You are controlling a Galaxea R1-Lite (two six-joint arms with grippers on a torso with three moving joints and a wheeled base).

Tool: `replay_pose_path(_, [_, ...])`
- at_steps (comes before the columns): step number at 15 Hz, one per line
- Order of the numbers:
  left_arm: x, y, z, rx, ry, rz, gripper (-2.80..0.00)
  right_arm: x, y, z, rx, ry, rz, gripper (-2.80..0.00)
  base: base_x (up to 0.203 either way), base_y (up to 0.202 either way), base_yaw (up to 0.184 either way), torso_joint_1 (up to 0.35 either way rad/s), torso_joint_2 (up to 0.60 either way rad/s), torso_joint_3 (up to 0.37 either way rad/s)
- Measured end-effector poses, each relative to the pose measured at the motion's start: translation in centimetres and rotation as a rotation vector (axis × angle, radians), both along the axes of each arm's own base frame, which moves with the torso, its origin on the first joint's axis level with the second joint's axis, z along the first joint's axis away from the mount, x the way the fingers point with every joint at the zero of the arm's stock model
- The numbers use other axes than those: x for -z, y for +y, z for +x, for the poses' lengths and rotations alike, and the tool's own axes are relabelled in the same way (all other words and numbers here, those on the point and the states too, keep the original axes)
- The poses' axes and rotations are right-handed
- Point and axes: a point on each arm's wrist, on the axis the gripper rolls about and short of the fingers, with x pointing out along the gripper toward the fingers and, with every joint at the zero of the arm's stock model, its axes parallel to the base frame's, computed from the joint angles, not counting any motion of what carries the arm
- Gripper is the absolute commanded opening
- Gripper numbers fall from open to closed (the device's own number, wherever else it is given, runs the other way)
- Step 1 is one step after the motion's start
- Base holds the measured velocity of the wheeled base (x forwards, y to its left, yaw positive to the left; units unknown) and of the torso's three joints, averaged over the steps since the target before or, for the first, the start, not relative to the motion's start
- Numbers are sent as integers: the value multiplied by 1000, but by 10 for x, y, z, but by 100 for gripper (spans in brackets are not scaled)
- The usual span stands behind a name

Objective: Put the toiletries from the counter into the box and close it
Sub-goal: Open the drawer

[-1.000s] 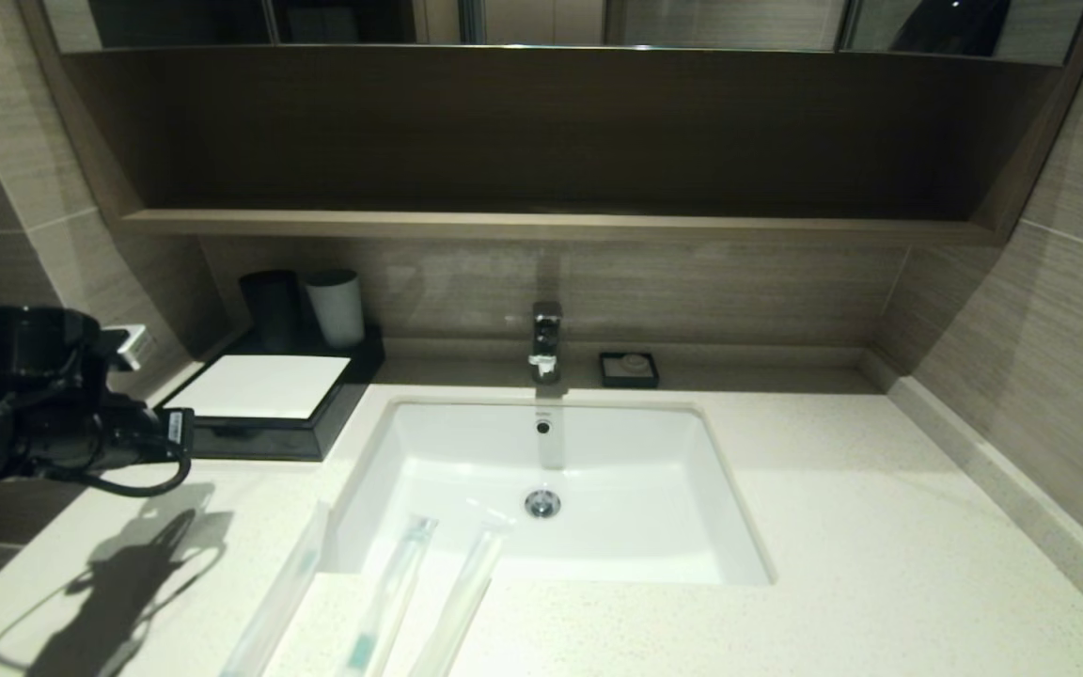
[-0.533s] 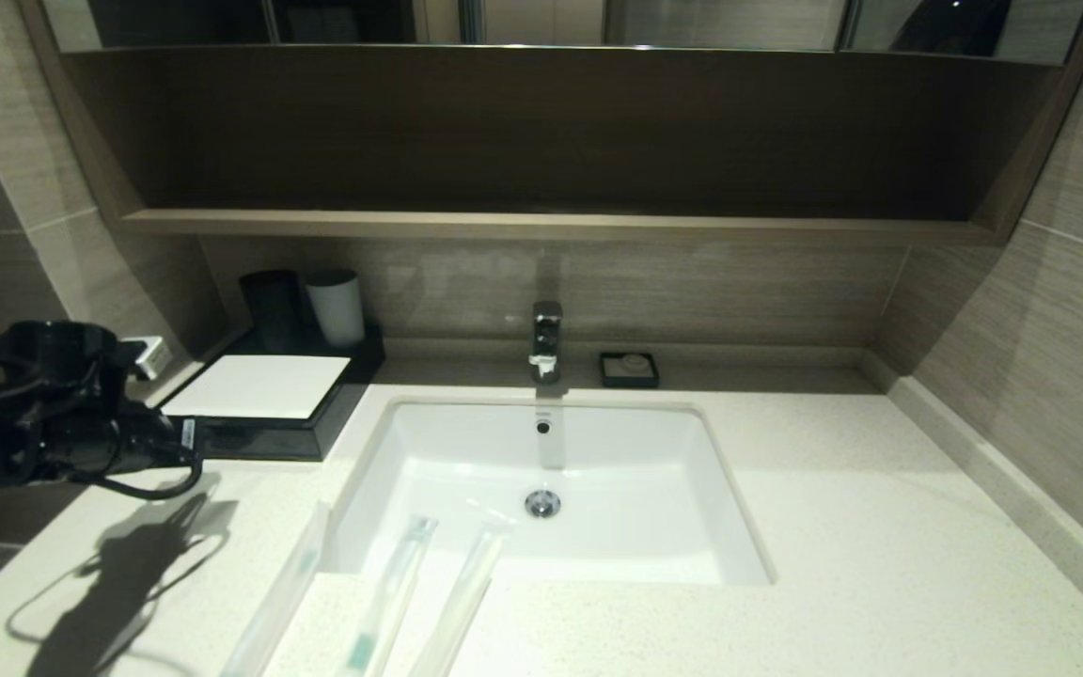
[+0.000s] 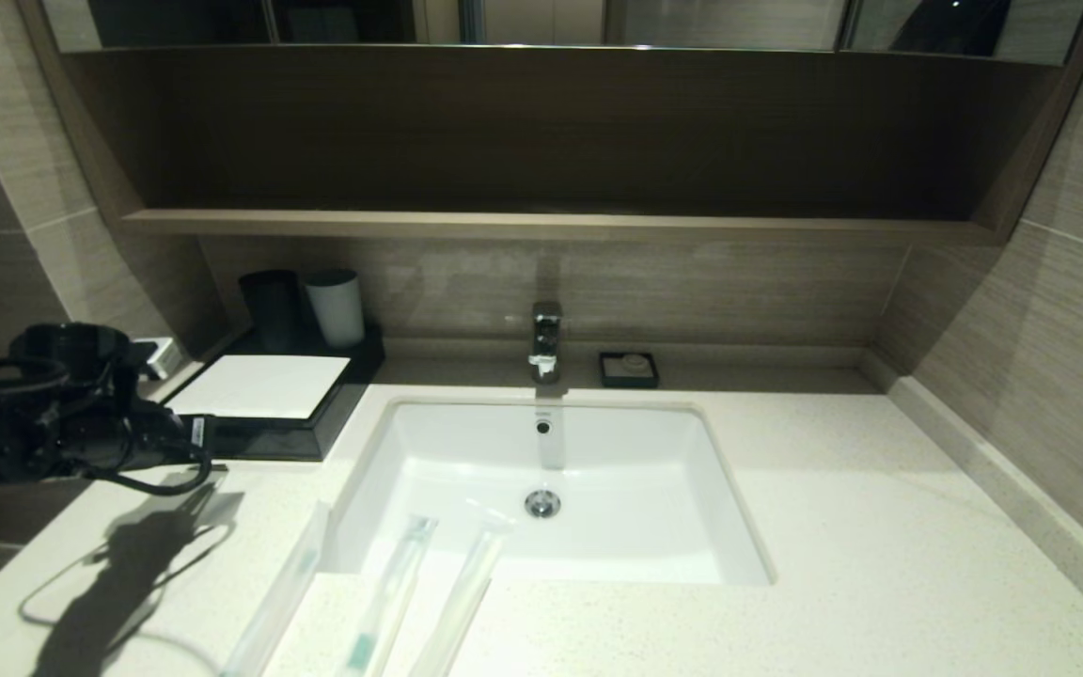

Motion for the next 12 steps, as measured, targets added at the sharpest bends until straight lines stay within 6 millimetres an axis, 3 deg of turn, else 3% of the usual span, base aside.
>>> replay_pose_path(12, [4, 3, 12, 7, -6, -2, -280, 0, 0, 0, 0, 0, 0, -280, 0, 0, 0, 0, 0, 0])
